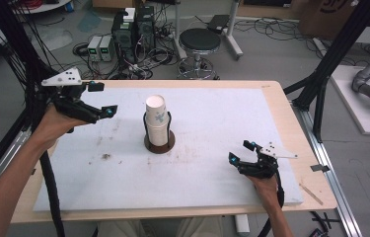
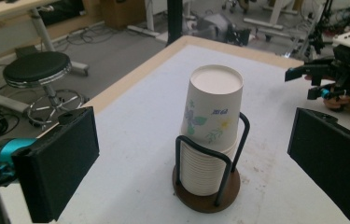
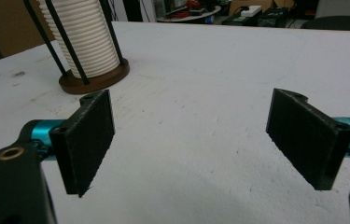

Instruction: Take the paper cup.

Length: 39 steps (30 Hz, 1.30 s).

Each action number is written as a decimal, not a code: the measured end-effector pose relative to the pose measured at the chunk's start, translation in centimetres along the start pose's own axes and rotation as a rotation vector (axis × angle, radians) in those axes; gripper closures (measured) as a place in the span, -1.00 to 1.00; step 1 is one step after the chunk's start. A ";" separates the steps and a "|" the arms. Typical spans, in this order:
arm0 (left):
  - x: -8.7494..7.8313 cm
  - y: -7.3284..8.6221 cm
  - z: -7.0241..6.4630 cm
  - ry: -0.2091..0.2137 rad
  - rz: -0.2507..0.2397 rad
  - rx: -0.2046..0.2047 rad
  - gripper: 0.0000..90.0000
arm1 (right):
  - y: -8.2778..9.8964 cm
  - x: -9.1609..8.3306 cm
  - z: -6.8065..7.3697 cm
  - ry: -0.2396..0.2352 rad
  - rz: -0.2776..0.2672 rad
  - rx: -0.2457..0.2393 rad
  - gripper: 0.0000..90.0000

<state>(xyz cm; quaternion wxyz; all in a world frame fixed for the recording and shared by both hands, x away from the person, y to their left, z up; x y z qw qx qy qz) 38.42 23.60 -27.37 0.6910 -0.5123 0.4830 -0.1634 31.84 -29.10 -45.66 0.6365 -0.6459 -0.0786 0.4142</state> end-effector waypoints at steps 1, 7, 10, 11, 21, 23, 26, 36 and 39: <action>0.0 0.0 0.0 0.000 0.000 0.000 -0.96 | 0.0 0.0 0.0 0.000 0.000 0.000 -0.65; 1.1 -1.9 0.1 0.025 0.061 0.035 -0.96 | 0.0 0.0 -0.1 -0.003 0.003 0.004 -0.65; 1.6 -2.9 0.2 0.038 0.068 0.051 -0.96 | 0.0 0.0 -0.1 -0.006 0.005 0.005 -0.65; 2.1 -3.5 0.3 0.054 0.082 0.063 -0.96 | 0.0 0.0 -0.1 -0.003 0.003 0.004 -0.65; 4.6 -5.8 0.2 0.130 0.187 0.136 -0.96 | 0.0 0.0 0.0 -0.003 0.005 0.002 -0.65; 5.1 -6.4 0.2 0.148 0.197 0.146 -0.96 | 0.0 0.0 0.0 -0.001 0.001 -0.001 -0.65; 5.7 -6.9 0.3 0.168 0.212 0.153 -0.96 | 0.0 0.0 0.0 -0.003 0.001 0.001 -0.65; 8.0 -8.2 0.2 0.228 0.313 0.193 -0.96 | 0.0 0.0 -0.1 -0.008 0.004 0.006 -0.65; 8.6 -8.5 0.1 0.235 0.338 0.208 -0.96 | 0.0 0.0 -0.1 -0.009 0.003 0.006 -0.65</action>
Point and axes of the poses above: each handheld gripper's, and its own axes: x roughly forward along the jaws, y roughly out of its underside, z roughly to its left, the point moved 1 cm from there along x, roughly forward along the jaws, and after that the axes turned 8 degrees about z, right-handed, at the moved point
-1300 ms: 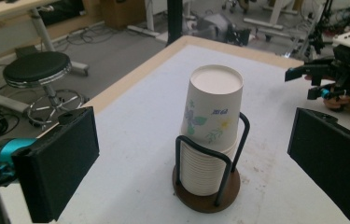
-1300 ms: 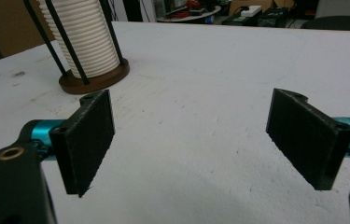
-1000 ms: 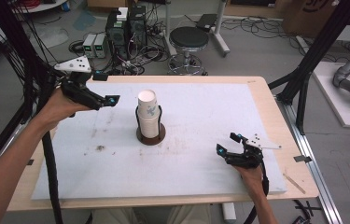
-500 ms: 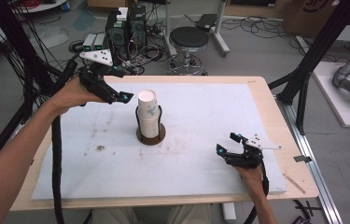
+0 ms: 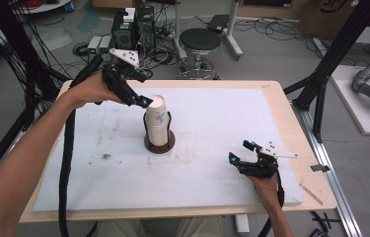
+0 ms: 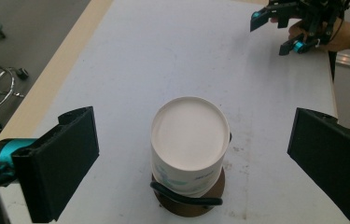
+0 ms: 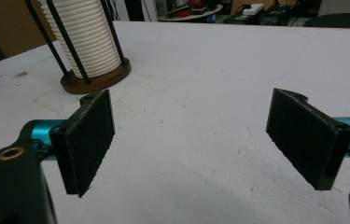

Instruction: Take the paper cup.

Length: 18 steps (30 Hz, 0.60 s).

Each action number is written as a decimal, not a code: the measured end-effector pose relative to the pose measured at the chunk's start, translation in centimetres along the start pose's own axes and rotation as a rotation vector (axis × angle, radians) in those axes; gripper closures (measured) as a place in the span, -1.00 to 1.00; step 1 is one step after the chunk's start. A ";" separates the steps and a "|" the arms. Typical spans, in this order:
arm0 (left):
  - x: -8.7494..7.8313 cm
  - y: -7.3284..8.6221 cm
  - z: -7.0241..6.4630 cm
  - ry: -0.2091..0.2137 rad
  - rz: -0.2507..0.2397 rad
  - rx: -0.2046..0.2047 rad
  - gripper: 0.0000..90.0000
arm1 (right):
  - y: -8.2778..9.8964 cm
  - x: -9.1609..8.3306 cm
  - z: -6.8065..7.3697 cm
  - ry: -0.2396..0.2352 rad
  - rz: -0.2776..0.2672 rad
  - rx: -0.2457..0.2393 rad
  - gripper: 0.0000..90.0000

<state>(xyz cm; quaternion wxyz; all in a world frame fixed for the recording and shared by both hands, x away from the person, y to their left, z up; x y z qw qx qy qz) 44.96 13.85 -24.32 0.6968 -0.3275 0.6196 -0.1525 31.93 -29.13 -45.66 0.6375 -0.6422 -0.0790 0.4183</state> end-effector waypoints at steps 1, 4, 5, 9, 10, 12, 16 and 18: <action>0.0 0.0 0.0 0.000 0.000 0.000 -0.96 | 0.0 0.0 0.0 0.000 0.000 0.000 -0.65; 0.7 -0.3 0.3 0.002 0.036 0.013 -0.96 | 0.0 0.0 0.0 -0.001 0.000 0.005 -0.65; 0.9 -0.3 0.3 0.003 0.051 0.009 -0.96 | 0.0 0.0 -0.1 -0.001 -0.001 0.004 -0.65; 1.7 -0.6 0.5 0.019 0.104 0.016 -0.96 | 0.0 0.0 0.0 0.000 0.001 0.007 -0.65; 1.9 -0.6 0.4 0.024 0.110 0.012 -0.96 | 0.0 0.0 0.0 0.002 -0.001 0.004 -0.65; 2.4 -0.7 0.5 0.032 0.138 0.021 -0.96 | 0.0 0.0 0.0 0.003 0.001 0.006 -0.65; 3.1 -0.8 0.6 0.020 0.180 0.021 -0.96 | 0.0 0.0 0.0 0.004 -0.002 -0.001 -0.65; 3.5 -0.9 0.7 0.016 0.198 0.020 -0.96 | 0.0 0.0 0.0 0.004 -0.001 0.000 -0.65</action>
Point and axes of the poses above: each handheld gripper's, and its own axes: x roughly forward along the jaws, y roughly out of its underside, z roughly to its left, the point moved 1 cm from there along x, roughly forward along the jaws, and after that the axes turned 8 degrees about z, right-handed, at the moved point
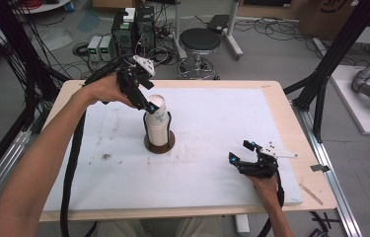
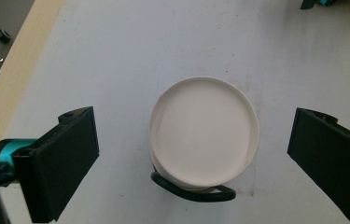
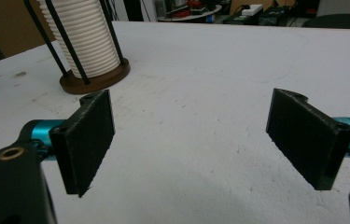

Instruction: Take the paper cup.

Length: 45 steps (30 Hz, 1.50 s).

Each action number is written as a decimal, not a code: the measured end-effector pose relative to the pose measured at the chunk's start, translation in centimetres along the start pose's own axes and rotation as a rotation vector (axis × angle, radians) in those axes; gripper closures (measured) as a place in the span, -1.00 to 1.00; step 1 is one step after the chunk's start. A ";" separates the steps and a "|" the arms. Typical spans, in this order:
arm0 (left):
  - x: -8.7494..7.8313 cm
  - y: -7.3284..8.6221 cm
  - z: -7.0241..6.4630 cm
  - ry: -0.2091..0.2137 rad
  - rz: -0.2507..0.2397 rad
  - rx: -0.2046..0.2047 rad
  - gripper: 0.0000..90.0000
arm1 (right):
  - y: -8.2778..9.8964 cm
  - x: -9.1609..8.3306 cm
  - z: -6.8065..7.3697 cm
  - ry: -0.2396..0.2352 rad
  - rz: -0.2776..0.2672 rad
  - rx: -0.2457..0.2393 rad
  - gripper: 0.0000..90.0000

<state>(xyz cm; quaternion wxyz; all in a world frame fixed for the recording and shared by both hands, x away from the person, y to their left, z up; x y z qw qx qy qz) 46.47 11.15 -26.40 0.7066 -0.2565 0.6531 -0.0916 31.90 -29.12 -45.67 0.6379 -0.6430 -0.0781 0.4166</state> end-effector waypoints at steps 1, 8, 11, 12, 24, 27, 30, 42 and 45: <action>0.0 0.0 0.0 0.000 0.000 0.000 -0.96 | 0.0 0.0 0.0 0.000 0.000 0.000 -0.65; 1.3 -0.8 -0.1 0.003 0.069 0.016 -0.96 | 0.0 0.0 0.0 -0.001 -0.001 0.006 -0.65; 1.7 -1.0 -0.1 0.001 0.083 0.012 -0.96 | 0.0 0.0 -0.1 -0.002 0.000 0.007 -0.65; 1.7 -1.0 -0.1 0.001 0.083 0.012 -0.96 | 0.0 0.0 -0.1 -0.002 0.000 0.007 -0.65; 2.7 -0.8 0.0 0.006 0.115 -0.004 -0.61 | 0.0 0.0 -0.1 -0.003 0.000 0.007 -0.65; 2.8 -0.8 0.0 0.006 0.121 -0.003 -0.61 | 0.0 0.0 -0.1 -0.002 0.001 0.007 -0.65; 2.8 -0.9 0.0 0.007 0.119 -0.004 -0.58 | 0.0 0.0 -0.1 -0.002 0.000 0.006 -0.65; 2.4 -0.9 -0.1 0.026 0.120 0.007 -0.32 | 0.0 0.0 0.0 0.000 0.002 0.003 -0.65; 2.3 -0.9 -0.1 0.023 0.115 0.003 -0.31 | 0.0 0.0 0.0 0.000 0.003 0.004 -0.65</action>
Point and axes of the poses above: each handheld gripper's, and its own axes: x roughly forward along the jaws, y roughly out of its underside, z roughly to its left, the point moved 1 cm from there along x, roughly forward along the jaws, and after that the axes turned 8 degrees about z, right-handed, at the moved point
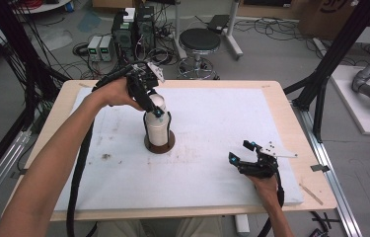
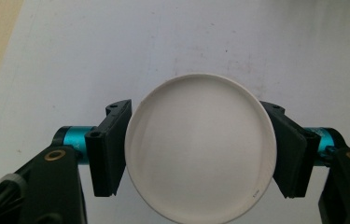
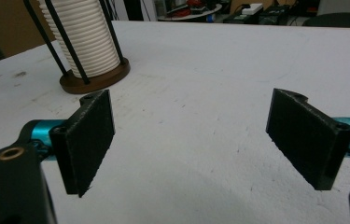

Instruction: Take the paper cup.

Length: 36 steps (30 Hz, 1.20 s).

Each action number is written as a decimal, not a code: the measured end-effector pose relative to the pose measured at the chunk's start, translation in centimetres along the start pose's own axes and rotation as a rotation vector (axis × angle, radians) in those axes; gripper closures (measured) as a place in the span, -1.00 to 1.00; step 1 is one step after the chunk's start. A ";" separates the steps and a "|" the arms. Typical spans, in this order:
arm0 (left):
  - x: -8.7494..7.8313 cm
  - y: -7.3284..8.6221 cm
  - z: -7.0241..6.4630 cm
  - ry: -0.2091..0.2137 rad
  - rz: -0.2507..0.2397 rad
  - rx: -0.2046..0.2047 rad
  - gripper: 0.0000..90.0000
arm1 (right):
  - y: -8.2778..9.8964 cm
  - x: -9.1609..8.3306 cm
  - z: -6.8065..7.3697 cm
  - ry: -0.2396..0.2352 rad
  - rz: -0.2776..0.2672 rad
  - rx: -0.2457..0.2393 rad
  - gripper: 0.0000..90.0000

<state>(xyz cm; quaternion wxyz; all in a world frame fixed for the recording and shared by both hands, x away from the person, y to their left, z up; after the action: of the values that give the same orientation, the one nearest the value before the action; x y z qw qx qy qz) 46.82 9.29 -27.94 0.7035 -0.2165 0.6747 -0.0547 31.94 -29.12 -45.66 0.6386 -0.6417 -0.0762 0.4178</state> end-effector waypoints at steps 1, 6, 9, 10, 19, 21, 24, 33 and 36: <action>-0.1 0.0 0.0 -0.001 -0.003 -0.002 -0.31 | 0.0 0.0 0.0 0.000 0.000 0.000 -0.65; -0.5 0.1 0.0 -0.004 -0.019 -0.017 -0.29 | 0.0 0.0 0.0 0.000 0.000 -0.003 -0.65; -0.7 0.1 -0.1 -0.005 -0.022 -0.021 -0.28 | 0.0 0.0 0.0 0.001 0.000 -0.005 -0.65; -0.7 0.1 -0.1 -0.006 -0.023 -0.026 -0.28 | 0.0 0.0 0.0 0.001 0.000 -0.005 -0.65; -1.2 0.2 -0.2 -0.007 -0.037 -0.035 -0.26 | 0.0 0.0 0.1 0.000 0.003 0.000 -0.65; -1.3 0.2 -0.2 -0.010 -0.042 -0.036 -0.26 | 0.0 0.0 0.1 0.001 0.003 -0.001 -0.65; -1.5 0.1 -0.2 -0.012 -0.044 -0.037 -0.26 | 0.0 0.0 0.1 0.000 0.004 -0.001 -0.65; -1.9 0.1 -0.4 -0.010 -0.051 -0.035 -0.21 | 0.0 0.0 0.1 0.001 0.004 0.000 -0.65; -2.1 0.2 -0.4 -0.012 -0.066 -0.034 -0.20 | 0.0 0.0 0.0 0.003 0.001 -0.004 -0.65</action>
<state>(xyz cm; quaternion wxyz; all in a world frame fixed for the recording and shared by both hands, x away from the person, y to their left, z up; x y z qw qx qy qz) 46.17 10.11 -26.06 0.7015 -0.2508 0.6639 -0.0652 31.94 -29.08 -45.66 0.6372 -0.6437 -0.0756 0.4170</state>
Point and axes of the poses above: each handheld gripper's, and its own axes: x roughly forward along the jaws, y roughly out of its underside, z roughly to its left, the point moved 1 cm from there along x, roughly forward along the jaws, and after that the axes turned 8 degrees about z, right-handed, at the moved point
